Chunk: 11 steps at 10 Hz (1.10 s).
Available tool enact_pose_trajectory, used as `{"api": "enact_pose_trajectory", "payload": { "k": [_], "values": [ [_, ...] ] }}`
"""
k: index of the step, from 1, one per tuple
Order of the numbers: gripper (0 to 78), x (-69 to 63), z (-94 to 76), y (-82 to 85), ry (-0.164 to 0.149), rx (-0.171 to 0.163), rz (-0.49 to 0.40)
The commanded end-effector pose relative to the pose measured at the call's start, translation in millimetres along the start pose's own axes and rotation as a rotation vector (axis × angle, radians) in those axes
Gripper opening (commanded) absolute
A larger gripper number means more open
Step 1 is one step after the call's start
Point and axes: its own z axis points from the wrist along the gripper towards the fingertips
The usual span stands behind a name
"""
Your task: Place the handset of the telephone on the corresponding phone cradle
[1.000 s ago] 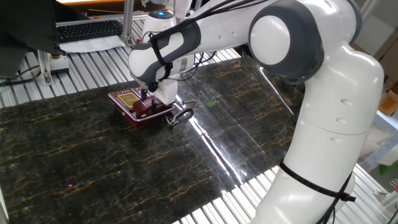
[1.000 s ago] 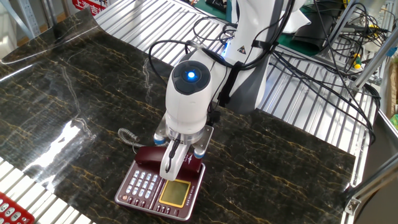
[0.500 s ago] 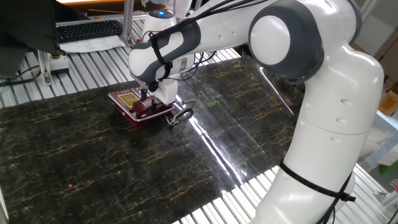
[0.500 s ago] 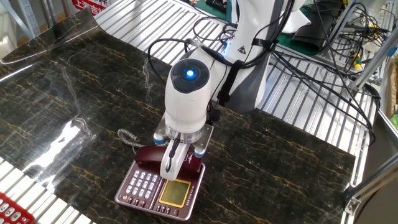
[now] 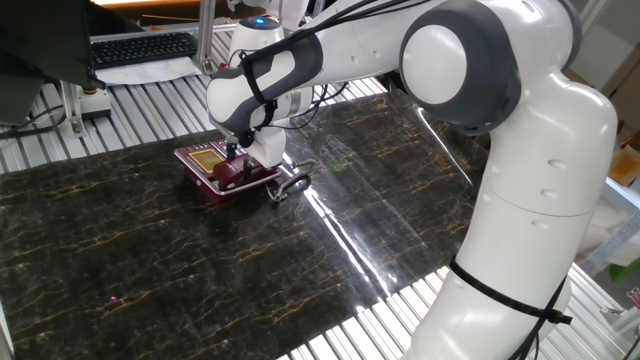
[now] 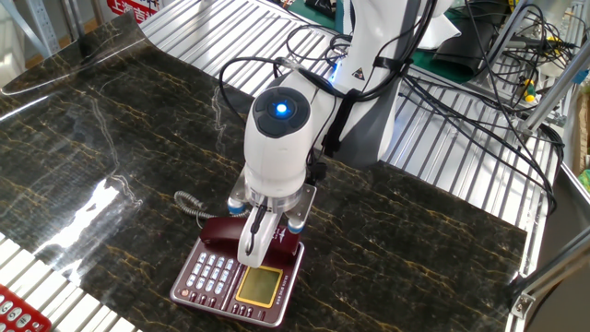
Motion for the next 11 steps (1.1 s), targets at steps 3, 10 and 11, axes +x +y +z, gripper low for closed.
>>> {"api": "enact_pose_trajectory", "payload": {
  "k": [3,10,11],
  "values": [
    [1.1,0.3,-2.0,1.3,0.005,-0.003,0.005],
    [77.5,0.3,-2.0,1.3,0.005,-0.005,0.012],
    [77.5,0.3,-2.0,1.3,0.005,-0.005,0.012]
  ]
}}
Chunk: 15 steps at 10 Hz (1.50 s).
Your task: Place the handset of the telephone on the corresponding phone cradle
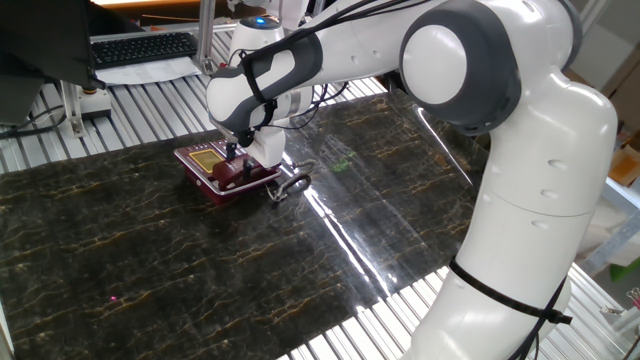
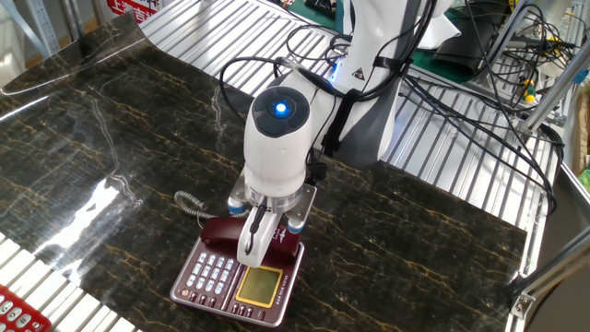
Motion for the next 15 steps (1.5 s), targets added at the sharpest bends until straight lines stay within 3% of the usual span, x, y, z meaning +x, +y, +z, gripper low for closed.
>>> {"api": "enact_pose_trajectory", "payload": {
  "k": [1,9,10,12,14,15],
  "values": [
    [77.5,-0.2,-1.8,1.0,0.0,-0.004,0.0],
    [77.5,-0.8,-5.8,-0.1,0.004,0.002,-0.029],
    [77.5,-2.8,-17.3,-3.9,0.042,0.017,-0.078],
    [77.5,-5.6,-30.3,-8.7,0.06,0.017,-0.116],
    [77.5,-12.4,-50.9,-16.3,0.073,0.007,-0.208],
    [77.5,-15.3,-55.8,-17.3,0.107,-0.004,-0.224]
  ]
}}
